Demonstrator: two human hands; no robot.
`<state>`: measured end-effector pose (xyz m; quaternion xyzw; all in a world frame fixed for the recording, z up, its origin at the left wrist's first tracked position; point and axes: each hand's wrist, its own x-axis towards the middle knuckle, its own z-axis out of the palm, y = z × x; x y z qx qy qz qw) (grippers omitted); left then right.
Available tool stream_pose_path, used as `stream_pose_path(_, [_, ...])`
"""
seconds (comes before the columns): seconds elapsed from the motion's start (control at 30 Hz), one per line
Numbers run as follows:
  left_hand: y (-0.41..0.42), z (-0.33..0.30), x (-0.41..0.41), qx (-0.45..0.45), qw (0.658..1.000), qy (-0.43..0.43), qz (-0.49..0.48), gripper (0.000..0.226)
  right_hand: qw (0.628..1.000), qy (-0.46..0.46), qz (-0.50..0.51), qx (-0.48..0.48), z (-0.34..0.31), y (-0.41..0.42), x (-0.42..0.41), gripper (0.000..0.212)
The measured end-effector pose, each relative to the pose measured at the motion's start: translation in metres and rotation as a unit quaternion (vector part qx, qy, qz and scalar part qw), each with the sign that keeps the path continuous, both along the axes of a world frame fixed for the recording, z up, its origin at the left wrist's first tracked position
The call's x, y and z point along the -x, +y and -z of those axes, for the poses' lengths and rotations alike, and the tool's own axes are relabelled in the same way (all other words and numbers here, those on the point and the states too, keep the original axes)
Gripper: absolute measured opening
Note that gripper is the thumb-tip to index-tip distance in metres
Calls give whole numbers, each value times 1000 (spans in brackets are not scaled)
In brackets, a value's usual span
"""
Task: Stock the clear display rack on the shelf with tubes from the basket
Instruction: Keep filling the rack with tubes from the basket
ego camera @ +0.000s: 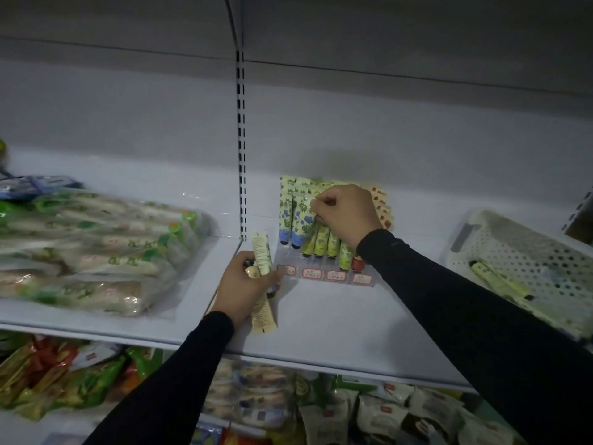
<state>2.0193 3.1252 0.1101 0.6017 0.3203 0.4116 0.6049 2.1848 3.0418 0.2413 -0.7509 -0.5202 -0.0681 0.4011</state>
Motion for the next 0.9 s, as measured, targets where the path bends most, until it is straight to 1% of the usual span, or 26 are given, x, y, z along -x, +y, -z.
stream_pose_path(0.13, [0,1,1,-34,999,38,4,32,998,-50,25,23,7,11,2,31])
stream_pose_path(0.37, [0,1,0,-28,999,37,1,26,995,-92,33,36,12,24,6,35])
stream_pose_path(0.5, [3,4,0,-25,999,33,3,26,989,-124,51,67,11,28,9,36])
stream_pose_path(0.7, [4,5,0,-25,999,32,5,25,986,-116,79,92,6,32,10,45])
stream_pose_path(0.9, [4,4,0,-14,999,27,9,25,985,-98,78,118,0,37,8,45])
